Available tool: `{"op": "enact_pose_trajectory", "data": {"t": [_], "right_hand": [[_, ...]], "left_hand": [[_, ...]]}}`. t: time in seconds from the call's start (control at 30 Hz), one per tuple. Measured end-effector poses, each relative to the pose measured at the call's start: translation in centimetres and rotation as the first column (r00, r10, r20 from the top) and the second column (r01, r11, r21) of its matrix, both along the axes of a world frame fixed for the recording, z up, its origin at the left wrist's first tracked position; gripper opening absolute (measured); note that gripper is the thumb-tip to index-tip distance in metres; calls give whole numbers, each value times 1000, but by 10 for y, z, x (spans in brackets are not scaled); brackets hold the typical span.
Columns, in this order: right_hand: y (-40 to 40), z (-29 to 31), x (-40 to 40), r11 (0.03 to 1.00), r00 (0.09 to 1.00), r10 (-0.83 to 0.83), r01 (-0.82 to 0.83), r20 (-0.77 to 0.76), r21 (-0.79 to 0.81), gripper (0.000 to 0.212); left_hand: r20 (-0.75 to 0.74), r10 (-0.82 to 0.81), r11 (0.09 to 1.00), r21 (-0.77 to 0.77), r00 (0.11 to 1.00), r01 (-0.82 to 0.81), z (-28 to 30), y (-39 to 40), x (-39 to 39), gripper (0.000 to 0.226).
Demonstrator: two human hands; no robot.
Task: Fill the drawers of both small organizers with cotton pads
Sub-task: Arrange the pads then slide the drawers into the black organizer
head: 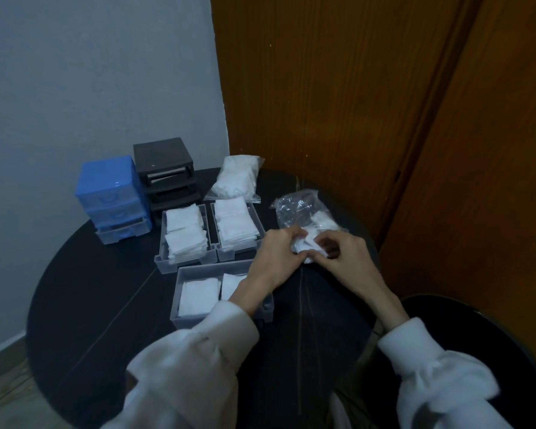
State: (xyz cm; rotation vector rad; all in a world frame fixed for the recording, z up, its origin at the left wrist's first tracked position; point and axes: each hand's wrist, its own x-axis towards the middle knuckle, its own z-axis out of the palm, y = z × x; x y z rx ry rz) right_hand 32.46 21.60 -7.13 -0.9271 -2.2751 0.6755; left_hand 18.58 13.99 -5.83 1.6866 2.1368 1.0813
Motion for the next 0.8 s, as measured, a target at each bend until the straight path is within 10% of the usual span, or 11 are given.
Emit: {"op": "enact_pose_trajectory", "data": {"t": [0.8], "right_hand": [[8, -6, 9, 1000, 989, 7, -11, -149, -27, 3]], "left_hand": [[44, 6, 1000, 30, 999, -7, -2, 4, 5, 35]]}}
